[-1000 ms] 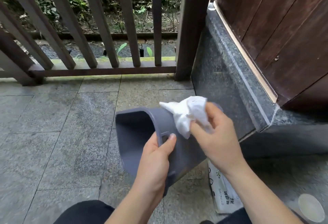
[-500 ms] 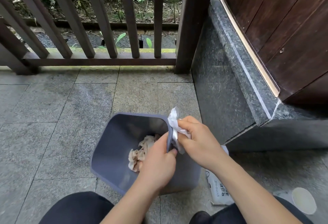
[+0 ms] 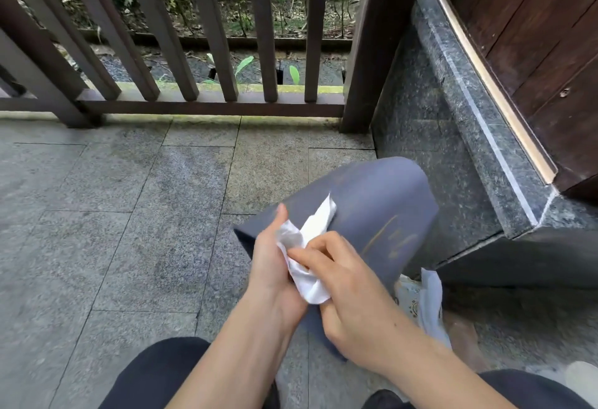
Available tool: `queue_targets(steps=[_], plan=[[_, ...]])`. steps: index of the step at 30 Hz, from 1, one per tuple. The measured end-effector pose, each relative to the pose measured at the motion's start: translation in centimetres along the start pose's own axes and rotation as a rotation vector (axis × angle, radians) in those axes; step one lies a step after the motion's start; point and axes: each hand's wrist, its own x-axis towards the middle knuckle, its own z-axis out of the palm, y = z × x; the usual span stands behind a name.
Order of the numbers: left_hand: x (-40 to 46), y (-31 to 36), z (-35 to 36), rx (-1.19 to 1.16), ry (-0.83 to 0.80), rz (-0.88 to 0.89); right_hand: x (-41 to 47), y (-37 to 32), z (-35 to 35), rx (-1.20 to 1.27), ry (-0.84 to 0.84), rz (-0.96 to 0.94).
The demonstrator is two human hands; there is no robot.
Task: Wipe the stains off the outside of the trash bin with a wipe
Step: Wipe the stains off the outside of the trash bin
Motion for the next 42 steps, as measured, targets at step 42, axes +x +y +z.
queue_targets(steps=[42], plan=[[-4.1, 2.1, 0.9, 0.403, 0.135, 0.531, 1.6, 8.5, -7.4, -0.166, 0.403, 0.689]])
